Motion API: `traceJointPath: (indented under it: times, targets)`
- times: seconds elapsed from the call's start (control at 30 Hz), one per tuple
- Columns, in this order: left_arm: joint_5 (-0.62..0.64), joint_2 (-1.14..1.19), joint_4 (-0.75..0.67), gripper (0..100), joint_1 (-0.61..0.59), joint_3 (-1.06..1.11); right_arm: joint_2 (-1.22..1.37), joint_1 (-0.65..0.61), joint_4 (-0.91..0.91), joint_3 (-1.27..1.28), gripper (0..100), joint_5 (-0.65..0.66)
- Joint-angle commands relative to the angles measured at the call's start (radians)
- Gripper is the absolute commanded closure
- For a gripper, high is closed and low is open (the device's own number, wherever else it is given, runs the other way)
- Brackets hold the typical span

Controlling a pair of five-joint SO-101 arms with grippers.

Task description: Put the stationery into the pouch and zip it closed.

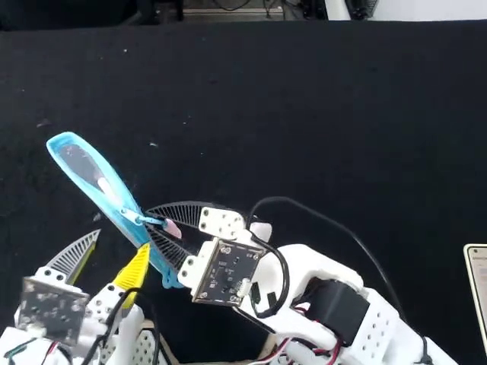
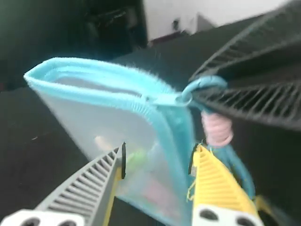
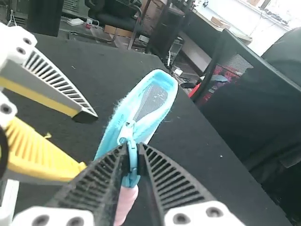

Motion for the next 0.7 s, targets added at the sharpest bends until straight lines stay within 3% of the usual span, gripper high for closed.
traceJointPath:
  times: [0.0, 0.33, 0.67]
  targets:
    - [0.077, 0.002, -0.057, 76, 0.058, -0.042, -0.013, -0.009, -0.021, -0.004, 98.8, -0.008]
    - [0.075, 0.002, -0.068, 76, 0.061, 0.050, -0.016, -0.009, -0.021, -0.004, 98.8, -0.008]
    - [0.075, 0.002, -0.210, 76, 0.059, 0.185, -0.016, -0.011, -0.020, -0.004, 98.8, -0.009]
